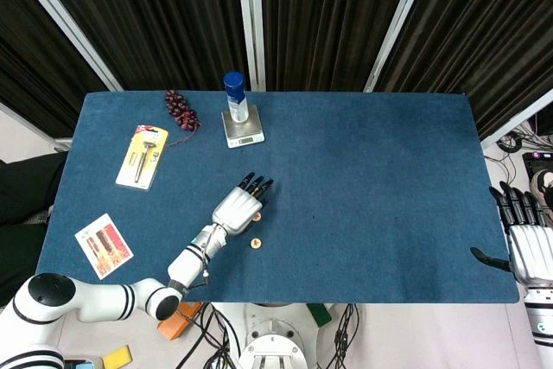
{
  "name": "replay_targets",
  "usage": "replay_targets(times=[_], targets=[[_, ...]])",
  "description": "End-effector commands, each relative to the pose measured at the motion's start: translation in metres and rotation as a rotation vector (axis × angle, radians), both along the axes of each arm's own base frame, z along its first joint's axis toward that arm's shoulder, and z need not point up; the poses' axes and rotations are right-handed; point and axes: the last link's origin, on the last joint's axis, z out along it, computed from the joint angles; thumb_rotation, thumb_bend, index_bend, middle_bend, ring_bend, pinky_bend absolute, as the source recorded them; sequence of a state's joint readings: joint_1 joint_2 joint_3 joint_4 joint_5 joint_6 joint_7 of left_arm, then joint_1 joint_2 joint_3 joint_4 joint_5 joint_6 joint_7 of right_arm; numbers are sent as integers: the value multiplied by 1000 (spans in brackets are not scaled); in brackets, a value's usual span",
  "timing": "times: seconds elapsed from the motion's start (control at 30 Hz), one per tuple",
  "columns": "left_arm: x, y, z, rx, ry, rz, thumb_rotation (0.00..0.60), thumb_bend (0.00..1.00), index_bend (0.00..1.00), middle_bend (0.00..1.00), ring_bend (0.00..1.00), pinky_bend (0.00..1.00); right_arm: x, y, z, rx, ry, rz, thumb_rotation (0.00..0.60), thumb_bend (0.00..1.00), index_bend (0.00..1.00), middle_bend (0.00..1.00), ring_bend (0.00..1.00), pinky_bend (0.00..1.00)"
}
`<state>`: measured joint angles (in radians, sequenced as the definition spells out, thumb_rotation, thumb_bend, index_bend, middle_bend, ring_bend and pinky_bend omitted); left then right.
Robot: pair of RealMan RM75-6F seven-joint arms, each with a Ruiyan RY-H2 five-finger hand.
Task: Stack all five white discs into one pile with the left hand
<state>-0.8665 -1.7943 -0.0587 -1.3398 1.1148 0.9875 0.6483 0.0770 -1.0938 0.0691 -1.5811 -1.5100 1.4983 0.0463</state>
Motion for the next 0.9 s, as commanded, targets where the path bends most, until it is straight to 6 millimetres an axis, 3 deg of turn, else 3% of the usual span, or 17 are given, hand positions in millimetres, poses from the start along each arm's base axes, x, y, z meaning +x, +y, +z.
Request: replay_targets(times=[0.03,0.5,0.9], targets=[[0,0,0,0,0,2,600,317,422,0,0,0,0,0,0,0,0,1,600,128,0,0,0,0],[-3,1,-4,-6,0,15,600,336,451,0,0,0,-1,0,0,-1,-2,-6,600,128,0,0,0,0],[2,2,0,-22,-53,34,600,409,516,0,0,0,-1,0,0,-3,0,-6,600,128,0,0,0,0]])
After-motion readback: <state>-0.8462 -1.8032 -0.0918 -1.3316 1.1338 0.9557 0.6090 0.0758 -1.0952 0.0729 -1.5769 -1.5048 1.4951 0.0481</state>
